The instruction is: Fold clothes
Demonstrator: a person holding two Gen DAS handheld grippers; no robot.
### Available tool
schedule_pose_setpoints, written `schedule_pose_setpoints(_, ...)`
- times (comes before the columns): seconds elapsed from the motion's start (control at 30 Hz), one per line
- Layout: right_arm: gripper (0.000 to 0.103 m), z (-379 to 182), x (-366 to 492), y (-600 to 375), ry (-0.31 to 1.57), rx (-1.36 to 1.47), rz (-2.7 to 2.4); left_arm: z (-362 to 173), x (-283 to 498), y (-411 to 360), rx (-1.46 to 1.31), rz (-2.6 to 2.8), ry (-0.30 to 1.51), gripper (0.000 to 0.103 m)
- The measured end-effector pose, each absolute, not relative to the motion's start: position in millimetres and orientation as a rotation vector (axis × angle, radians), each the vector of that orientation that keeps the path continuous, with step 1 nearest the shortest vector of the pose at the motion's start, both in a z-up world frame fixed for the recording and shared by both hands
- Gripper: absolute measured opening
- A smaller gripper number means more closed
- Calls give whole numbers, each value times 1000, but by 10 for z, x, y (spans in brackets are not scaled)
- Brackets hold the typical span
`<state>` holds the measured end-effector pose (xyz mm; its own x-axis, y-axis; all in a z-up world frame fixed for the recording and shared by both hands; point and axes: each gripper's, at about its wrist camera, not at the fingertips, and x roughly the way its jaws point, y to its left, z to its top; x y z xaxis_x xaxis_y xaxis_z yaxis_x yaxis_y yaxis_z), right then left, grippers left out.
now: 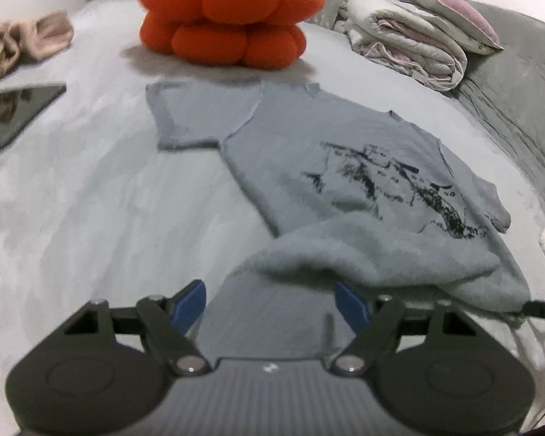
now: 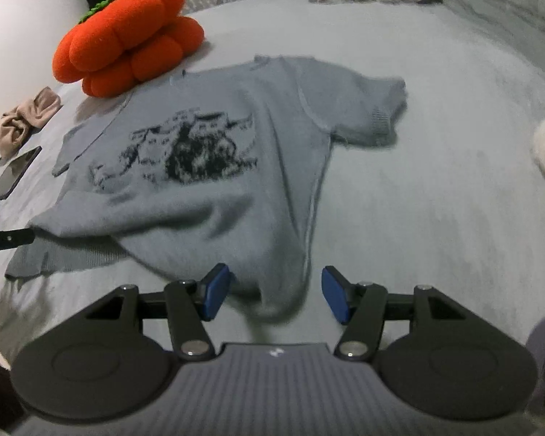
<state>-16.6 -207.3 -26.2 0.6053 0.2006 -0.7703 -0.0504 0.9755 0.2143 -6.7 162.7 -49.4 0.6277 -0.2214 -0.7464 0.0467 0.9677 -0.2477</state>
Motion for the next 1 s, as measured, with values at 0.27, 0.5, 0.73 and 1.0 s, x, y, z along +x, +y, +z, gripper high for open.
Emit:
schedule_pose_setpoints(0.27,60,-419,-303,-2029,947,208,182,-574,-164,1874,-250,-167,877,59)
schedule_pose_setpoints(0.5,20,-532,-178,-2033,840,361,227,-626,-137,1871,-314,-221,890,10)
schedule_pose_setpoints(0.73,9,-104,-273,-2059,698,347,249,-158,-413,1967,-334,-335,721,9)
schedule_pose_setpoints(1.0,8,289,-441,-2171,626,300,243,168,-669,2082,-335,-494,667,9)
